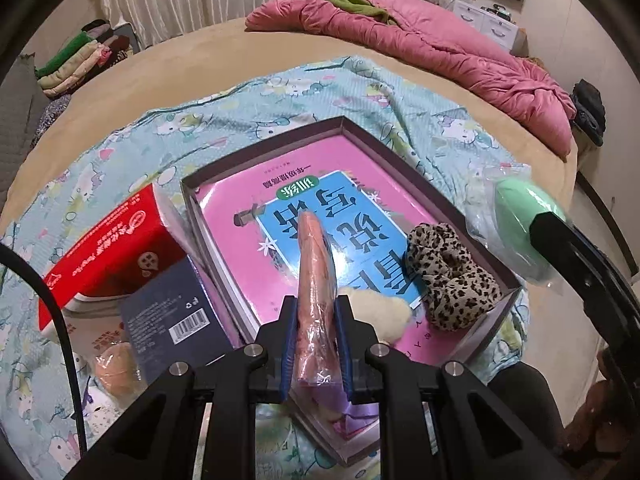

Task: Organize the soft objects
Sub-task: 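Lower the pink item into the tray with the left while the right holds the ball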

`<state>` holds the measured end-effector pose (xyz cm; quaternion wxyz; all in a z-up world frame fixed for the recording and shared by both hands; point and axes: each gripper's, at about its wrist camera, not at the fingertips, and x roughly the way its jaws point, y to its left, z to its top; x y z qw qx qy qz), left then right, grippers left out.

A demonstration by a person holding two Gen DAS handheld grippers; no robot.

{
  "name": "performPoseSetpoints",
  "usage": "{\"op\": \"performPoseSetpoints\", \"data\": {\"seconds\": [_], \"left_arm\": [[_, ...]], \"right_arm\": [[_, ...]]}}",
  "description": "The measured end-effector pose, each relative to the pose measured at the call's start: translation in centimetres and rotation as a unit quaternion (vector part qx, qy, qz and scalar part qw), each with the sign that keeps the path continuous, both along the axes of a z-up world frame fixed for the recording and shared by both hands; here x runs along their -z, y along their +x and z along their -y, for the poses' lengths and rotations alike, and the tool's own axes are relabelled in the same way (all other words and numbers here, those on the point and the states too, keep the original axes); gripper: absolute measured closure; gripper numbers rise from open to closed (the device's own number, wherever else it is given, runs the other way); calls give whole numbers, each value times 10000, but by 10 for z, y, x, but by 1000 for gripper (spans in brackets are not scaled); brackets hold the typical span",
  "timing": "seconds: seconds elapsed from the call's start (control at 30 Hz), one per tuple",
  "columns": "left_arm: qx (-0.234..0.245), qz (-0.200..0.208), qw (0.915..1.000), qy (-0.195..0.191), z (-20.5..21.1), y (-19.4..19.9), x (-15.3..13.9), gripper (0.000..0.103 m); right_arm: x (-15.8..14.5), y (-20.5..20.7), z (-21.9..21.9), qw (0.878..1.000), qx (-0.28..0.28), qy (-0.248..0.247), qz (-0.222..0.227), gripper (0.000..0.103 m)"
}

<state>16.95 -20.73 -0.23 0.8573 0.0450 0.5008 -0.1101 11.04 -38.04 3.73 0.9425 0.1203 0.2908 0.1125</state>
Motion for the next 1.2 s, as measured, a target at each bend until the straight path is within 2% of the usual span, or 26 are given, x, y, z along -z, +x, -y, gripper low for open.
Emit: {"op": "performPoseSetpoints", "data": {"seconds": [0.2,0.87,1.03,1.2], "left_arm": [[11,-61,9998,181,5,5,10,84],[-43,-285,9996,-46,1,15,28,84],[-69,-313,9994,-126,-1,15,30,84],[-67,-326,9994,-139,-2,15,31,84]], "right_arm": [[5,2,-3,9999,-57,-43,-115,61],[42,19,-22,9942,-303,-511,-901,61],[49,24,-28,9911,-258,-763,-1059,61],[57,29,-26,9893,-213,-792,-1207,60]]}}
